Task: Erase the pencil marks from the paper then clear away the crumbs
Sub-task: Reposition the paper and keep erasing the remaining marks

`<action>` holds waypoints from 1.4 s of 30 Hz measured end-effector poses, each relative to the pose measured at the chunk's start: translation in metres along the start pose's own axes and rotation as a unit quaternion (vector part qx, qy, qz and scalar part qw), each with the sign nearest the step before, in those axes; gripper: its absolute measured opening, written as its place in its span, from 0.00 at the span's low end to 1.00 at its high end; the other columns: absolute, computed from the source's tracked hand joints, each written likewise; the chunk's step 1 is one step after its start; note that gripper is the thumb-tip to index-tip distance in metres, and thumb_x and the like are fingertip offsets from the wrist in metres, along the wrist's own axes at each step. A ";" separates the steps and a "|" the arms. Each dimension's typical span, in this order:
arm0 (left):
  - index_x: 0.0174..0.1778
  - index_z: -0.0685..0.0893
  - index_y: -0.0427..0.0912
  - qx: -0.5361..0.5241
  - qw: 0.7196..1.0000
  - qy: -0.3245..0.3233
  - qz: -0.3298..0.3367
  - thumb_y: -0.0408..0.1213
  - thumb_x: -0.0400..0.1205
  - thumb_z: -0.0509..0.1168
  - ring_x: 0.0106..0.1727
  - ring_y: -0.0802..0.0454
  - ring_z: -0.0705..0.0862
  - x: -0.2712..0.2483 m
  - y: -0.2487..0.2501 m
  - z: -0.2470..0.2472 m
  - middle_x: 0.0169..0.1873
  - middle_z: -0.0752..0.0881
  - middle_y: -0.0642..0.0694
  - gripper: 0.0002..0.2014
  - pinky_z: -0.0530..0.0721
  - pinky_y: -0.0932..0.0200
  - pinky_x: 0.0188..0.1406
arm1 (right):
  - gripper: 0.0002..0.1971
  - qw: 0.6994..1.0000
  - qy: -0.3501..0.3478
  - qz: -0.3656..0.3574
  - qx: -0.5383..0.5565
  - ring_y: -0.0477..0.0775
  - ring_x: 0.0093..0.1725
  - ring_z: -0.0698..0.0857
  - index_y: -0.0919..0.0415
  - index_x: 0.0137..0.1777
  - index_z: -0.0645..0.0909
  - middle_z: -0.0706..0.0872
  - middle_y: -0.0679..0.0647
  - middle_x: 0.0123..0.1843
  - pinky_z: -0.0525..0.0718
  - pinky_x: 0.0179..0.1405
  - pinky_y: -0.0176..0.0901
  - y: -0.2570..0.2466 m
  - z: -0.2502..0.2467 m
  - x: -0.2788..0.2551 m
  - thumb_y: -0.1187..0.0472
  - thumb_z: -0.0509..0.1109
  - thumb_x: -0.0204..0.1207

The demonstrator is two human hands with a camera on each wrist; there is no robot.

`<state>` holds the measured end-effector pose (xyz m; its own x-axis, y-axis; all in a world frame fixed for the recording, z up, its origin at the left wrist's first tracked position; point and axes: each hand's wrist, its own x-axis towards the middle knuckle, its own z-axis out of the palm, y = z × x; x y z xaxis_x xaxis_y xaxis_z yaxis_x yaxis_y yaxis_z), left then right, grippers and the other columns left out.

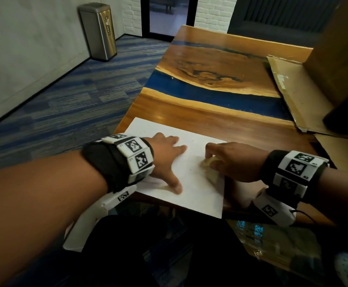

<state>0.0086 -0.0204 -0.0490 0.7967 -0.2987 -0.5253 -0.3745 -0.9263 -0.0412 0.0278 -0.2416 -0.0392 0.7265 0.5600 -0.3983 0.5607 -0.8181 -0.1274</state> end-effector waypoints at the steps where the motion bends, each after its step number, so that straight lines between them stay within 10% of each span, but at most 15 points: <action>1: 0.88 0.40 0.58 -0.010 1.000 -0.009 -0.010 0.81 0.60 0.68 0.87 0.40 0.46 -0.002 -0.008 0.003 0.88 0.40 0.52 0.66 0.61 0.30 0.81 | 0.09 1.000 -0.001 -0.001 -0.002 0.51 0.51 0.80 0.47 0.63 0.73 0.84 0.50 0.60 0.79 0.47 0.46 -0.001 -0.001 -0.003 0.52 0.61 0.86; 7: 0.87 0.34 0.60 -0.025 0.999 -0.026 -0.001 0.81 0.59 0.69 0.88 0.41 0.38 -0.001 -0.015 0.011 0.87 0.33 0.52 0.69 0.54 0.30 0.83 | 0.09 0.992 -0.009 -0.127 -0.014 0.50 0.51 0.81 0.48 0.63 0.73 0.81 0.47 0.56 0.83 0.51 0.50 -0.041 0.010 -0.012 0.48 0.60 0.86; 12: 0.87 0.35 0.59 -0.011 1.000 -0.018 0.004 0.81 0.59 0.68 0.88 0.39 0.40 0.001 -0.016 0.011 0.88 0.34 0.49 0.68 0.56 0.29 0.82 | 0.05 0.995 0.062 0.014 -0.075 0.51 0.48 0.79 0.47 0.59 0.71 0.82 0.50 0.55 0.77 0.45 0.47 -0.011 -0.016 0.036 0.51 0.57 0.87; 17: 0.87 0.37 0.57 -0.013 1.000 -0.016 0.010 0.79 0.61 0.69 0.88 0.37 0.41 -0.001 -0.014 0.010 0.88 0.35 0.48 0.68 0.56 0.29 0.82 | 0.09 0.989 -0.014 -0.134 -0.060 0.51 0.50 0.81 0.47 0.62 0.73 0.81 0.47 0.54 0.82 0.50 0.50 -0.034 -0.001 0.020 0.50 0.60 0.85; 22: 0.87 0.37 0.58 -0.012 1.000 -0.011 0.005 0.80 0.60 0.69 0.88 0.38 0.41 -0.001 -0.014 0.011 0.88 0.35 0.49 0.68 0.57 0.29 0.82 | 0.06 0.994 0.053 -0.001 -0.097 0.51 0.47 0.80 0.44 0.58 0.73 0.82 0.48 0.51 0.83 0.49 0.51 0.002 -0.021 0.043 0.49 0.58 0.85; 35: 0.88 0.38 0.58 -0.021 1.000 -0.005 0.004 0.79 0.60 0.70 0.88 0.39 0.41 -0.002 -0.013 0.011 0.88 0.36 0.49 0.68 0.57 0.30 0.82 | 0.05 0.992 -0.003 -0.111 -0.063 0.51 0.47 0.80 0.46 0.58 0.71 0.81 0.47 0.51 0.81 0.44 0.49 -0.036 0.000 0.018 0.50 0.58 0.85; 42: 0.86 0.34 0.61 -0.028 0.999 -0.022 -0.009 0.81 0.61 0.66 0.88 0.42 0.36 -0.005 -0.014 0.011 0.87 0.31 0.53 0.66 0.54 0.28 0.82 | 0.09 0.992 0.111 0.064 0.010 0.49 0.45 0.77 0.48 0.62 0.73 0.81 0.49 0.53 0.70 0.36 0.39 0.002 -0.011 0.031 0.49 0.62 0.85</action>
<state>0.0042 -0.0037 -0.0551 0.7813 -0.2726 -0.5615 -0.3316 -0.9434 -0.0034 0.0558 -0.2248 -0.0417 0.8621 0.4646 -0.2022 0.4520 -0.8855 -0.1072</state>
